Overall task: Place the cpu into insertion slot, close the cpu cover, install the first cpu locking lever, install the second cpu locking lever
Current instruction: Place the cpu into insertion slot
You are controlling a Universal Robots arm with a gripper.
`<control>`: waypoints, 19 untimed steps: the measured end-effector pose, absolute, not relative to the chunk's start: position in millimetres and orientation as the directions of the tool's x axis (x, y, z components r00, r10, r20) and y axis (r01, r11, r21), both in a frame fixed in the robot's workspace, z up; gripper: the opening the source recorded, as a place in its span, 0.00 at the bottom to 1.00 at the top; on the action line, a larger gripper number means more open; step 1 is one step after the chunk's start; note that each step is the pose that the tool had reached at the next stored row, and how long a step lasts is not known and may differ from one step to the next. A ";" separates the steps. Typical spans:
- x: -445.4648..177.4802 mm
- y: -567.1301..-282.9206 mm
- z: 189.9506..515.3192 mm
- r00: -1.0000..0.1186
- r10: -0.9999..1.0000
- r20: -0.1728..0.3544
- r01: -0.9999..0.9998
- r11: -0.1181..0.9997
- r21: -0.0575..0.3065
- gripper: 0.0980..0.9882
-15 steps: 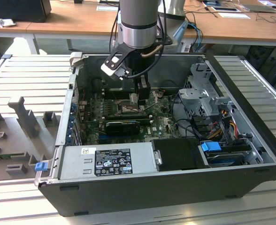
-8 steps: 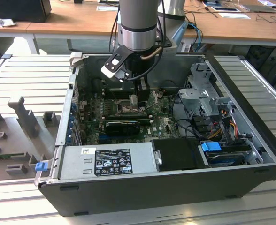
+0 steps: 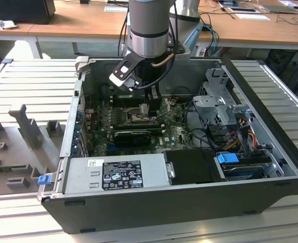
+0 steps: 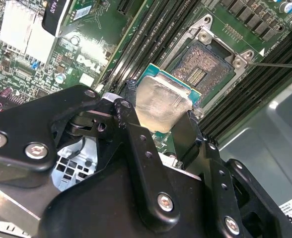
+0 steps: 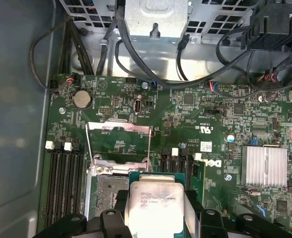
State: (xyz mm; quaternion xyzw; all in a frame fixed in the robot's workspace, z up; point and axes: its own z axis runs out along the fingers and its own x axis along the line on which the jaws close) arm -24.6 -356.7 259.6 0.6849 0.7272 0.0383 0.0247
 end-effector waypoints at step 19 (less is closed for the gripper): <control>-33.8 -341.7 243.7 -0.028 0.999 0.016 0.996 0.026 0.090 0.48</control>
